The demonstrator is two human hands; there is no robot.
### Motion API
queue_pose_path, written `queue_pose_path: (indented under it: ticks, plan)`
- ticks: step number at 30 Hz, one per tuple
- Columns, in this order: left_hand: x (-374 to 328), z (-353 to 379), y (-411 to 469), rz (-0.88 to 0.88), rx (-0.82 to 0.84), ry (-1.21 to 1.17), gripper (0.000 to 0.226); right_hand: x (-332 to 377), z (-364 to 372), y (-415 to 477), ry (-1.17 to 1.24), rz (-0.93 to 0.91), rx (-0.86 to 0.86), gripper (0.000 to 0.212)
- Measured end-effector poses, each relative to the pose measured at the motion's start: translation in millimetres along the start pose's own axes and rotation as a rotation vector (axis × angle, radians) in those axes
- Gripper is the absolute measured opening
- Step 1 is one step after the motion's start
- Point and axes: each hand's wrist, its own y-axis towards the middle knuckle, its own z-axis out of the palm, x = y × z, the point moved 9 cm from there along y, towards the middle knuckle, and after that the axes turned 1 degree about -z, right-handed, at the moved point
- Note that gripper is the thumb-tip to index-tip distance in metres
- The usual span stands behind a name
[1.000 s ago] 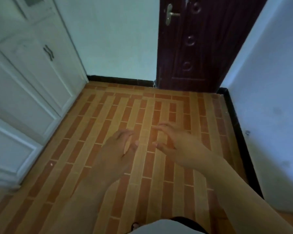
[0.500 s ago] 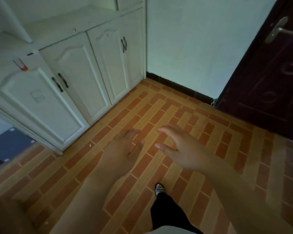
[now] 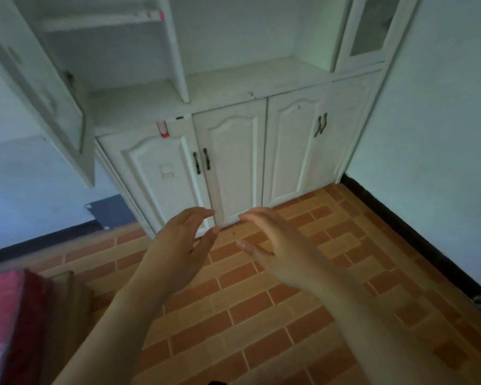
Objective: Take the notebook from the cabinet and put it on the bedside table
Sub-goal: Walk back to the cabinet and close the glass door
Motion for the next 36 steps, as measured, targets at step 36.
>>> queue_pose_path:
  ticks: [36]
  plan:
    - [194,-397,97,-0.032,-0.817,0.248,0.049,289,-17,411,0.167,-0.752,-0.135,0.053]
